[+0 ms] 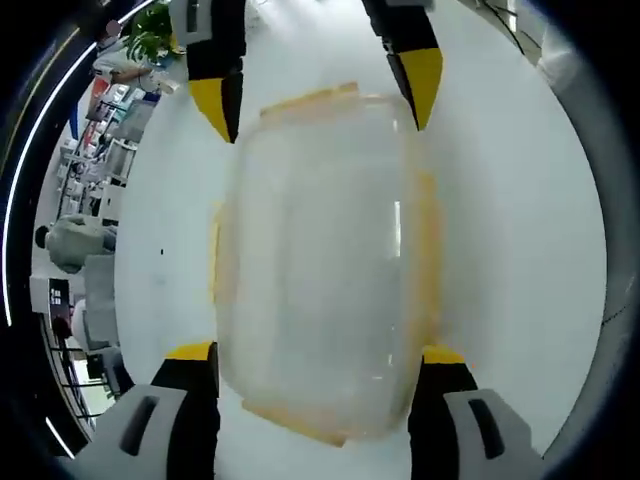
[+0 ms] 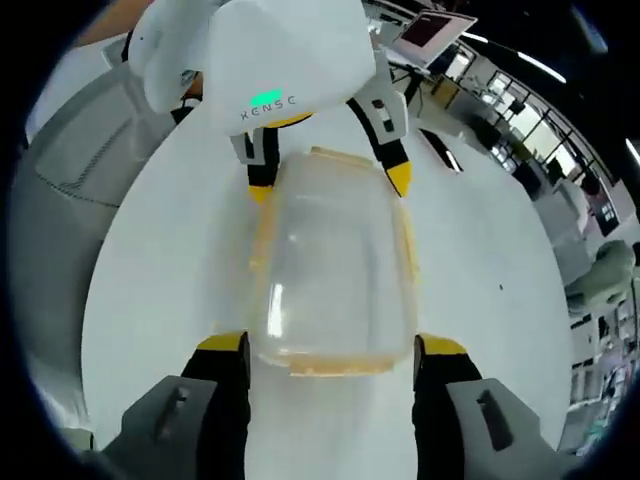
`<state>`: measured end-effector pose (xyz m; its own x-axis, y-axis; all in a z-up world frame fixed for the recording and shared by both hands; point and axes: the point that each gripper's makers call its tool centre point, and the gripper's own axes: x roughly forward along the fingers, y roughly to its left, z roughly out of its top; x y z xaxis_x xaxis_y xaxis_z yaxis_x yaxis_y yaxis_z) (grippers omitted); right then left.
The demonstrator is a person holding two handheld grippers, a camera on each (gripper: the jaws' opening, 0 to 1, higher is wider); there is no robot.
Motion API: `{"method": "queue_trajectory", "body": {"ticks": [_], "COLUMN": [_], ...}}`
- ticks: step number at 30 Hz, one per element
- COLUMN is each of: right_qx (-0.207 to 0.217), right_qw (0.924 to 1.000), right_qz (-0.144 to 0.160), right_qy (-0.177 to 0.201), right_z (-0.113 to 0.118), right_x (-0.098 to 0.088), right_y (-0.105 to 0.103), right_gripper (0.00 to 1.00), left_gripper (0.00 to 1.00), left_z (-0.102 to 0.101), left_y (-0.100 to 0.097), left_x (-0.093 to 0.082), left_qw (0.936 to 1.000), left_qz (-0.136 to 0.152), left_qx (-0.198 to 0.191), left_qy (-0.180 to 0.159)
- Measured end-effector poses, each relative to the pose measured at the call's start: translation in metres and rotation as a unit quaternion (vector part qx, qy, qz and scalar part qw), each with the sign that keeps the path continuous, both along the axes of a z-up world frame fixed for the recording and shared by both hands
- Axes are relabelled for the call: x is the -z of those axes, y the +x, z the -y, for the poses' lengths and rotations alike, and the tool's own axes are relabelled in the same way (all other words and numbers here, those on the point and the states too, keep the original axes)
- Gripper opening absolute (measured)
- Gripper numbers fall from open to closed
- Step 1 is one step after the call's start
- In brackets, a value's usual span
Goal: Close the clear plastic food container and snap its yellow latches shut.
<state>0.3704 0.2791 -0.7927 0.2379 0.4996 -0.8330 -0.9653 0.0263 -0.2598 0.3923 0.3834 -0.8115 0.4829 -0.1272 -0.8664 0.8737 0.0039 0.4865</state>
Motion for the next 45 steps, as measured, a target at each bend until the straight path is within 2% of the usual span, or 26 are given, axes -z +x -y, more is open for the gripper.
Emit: {"method": "queue_trajectory", "body": {"ticks": [8, 11, 13, 15, 17, 18, 19, 20, 22, 24, 25, 26, 27, 28, 29, 32, 35, 36, 37, 38, 39, 40, 42, 43, 44, 45], "right_qx": [0.002, 0.007, 0.019, 0.027, 0.037, 0.050, 0.064, 0.067, 0.062, 0.049, 0.043, 0.042, 0.044, 0.044, 0.057, 0.106, 0.142, 0.154, 0.160, 0.164, 0.173, 0.202, 0.229, 0.242, 0.242, 0.244], "right_qw": [0.9998, 0.9996, 0.9996, 0.9996, 0.9988, 0.9976, 0.9959, 0.9943, 0.9916, 0.9894, 0.9872, 0.9858, 0.9837, 0.9825, 0.9813, 0.9732, 0.9613, 0.9529, 0.9448, 0.9386, 0.9321, 0.9198, 0.9039, 0.8937, 0.8899, 0.8888], "right_qz": [0.017, 0.025, 0.016, 0.010, -0.013, -0.029, -0.037, -0.039, -0.041, -0.037, -0.028, -0.018, -0.004, -0.003, -0.011, -0.049, -0.077, -0.088, -0.088, -0.088, -0.094, -0.101, -0.106, -0.113, -0.114, -0.110], "right_qy": [-0.006, -0.010, -0.009, 0.007, 0.030, 0.038, 0.052, 0.072, 0.105, 0.132, 0.151, 0.162, 0.174, 0.181, 0.184, 0.198, 0.223, 0.246, 0.272, 0.290, 0.304, 0.321, 0.345, 0.361, 0.369, 0.372], "right_z": [-0.001, 0.000, 0.004, 0.001, -0.002, -0.001, -0.003, -0.007, -0.013, -0.019, -0.023, -0.024, -0.025, -0.025, -0.023, -0.017, -0.013, -0.013, -0.013, -0.012, -0.011, -0.008, -0.004, -0.003, -0.003, -0.001], "right_x": [-0.004, -0.005, -0.006, -0.009, -0.013, -0.015, -0.018, -0.024, -0.032, -0.038, -0.042, -0.045, -0.048, -0.049, -0.049, -0.046, -0.047, -0.051, -0.056, -0.060, -0.064, -0.067, -0.074, -0.079, -0.083, -0.087], "right_y": [0.001, 0.003, 0.003, 0.002, -0.002, -0.004, -0.003, -0.002, -0.003, -0.004, -0.003, -0.001, 0.002, 0.001, 0.001, -0.002, -0.005, -0.007, -0.007, -0.008, -0.009, -0.008, -0.007, -0.010, -0.014, -0.019], "right_gripper": [0.61, 0.57, 0.52, 0.52, 0.48, 0.48, 0.47, 0.47, 0.47, 0.56, 0.68, 0.78, 0.87, 0.94, 0.97, 0.99, 0.99, 0.99, 0.99, 0.99, 0.99, 0.99, 0.99, 0.99, 0.99, 0.99], "left_gripper": [0.74, 0.75, 0.75, 0.80, 0.90, 0.95, 0.99, 0.99, 0.99, 0.99, 0.99, 0.99, 0.99, 0.99, 0.99, 0.99, 0.99, 0.99, 0.99, 0.99, 0.99, 0.99, 0.99, 0.99, 0.99, 0.99], "left_z": [-0.002, -0.005, -0.009, -0.010, -0.005, -0.006, -0.006, -0.008, -0.013, -0.015, -0.014, -0.009, -0.003, 0.000, 0.002, -0.001, -0.001, 0.000, -0.001, -0.002, -0.003, -0.004, -0.008, -0.011, -0.012, -0.016], "left_y": [0.000, -0.001, 0.001, -0.001, -0.007, -0.010, -0.012, -0.015, -0.015, -0.019, -0.023, -0.023, -0.024, -0.025, -0.026, -0.031, -0.039, -0.042, -0.043, -0.046, -0.046, -0.048, -0.052, -0.055, -0.058, -0.063], "left_x": [-0.002, -0.003, -0.005, -0.007, -0.008, -0.008, -0.008, -0.008, -0.009, -0.011, -0.012, -0.014, -0.019, -0.023, -0.027, -0.033, -0.040, -0.044, -0.046, -0.051, -0.055, -0.061, -0.068, -0.071, -0.075, -0.078], "left_qw": [0.9998, 0.9992, 0.9988, 0.9980, 0.9940, 0.9904, 0.9881, 0.9867, 0.9888, 0.9886, 0.9854, 0.9788, 0.9691, 0.9626, 0.9546, 0.9451, 0.9298, 0.9185, 0.9116, 0.8984, 0.8882, 0.8746, 0.8587, 0.8488, 0.8426, 0.8406], "left_qz": [0.004, -0.002, 0.000, -0.005, -0.024, -0.034, -0.040, -0.052, -0.043, -0.047, -0.057, -0.061, -0.066, -0.069, -0.071, -0.074, -0.079, -0.080, -0.081, -0.081, -0.078, -0.073, -0.068, -0.065, -0.060, -0.052], "left_qx": [-0.001, -0.023, -0.035, -0.044, -0.065, -0.087, -0.098, -0.103, -0.096, -0.095, -0.105, -0.121, -0.135, -0.142, -0.155, -0.172, -0.185, -0.194, -0.201, -0.211, -0.219, -0.228, -0.236, -0.244, -0.244, -0.241], "left_qy": [-0.020, -0.033, -0.035, -0.046, -0.085, -0.102, -0.112, -0.115, -0.106, -0.107, -0.122, -0.153, -0.196, -0.220, -0.245, -0.268, -0.308, -0.335, -0.349, -0.376, -0.396, -0.422, -0.450, -0.465, -0.476, -0.482]}}
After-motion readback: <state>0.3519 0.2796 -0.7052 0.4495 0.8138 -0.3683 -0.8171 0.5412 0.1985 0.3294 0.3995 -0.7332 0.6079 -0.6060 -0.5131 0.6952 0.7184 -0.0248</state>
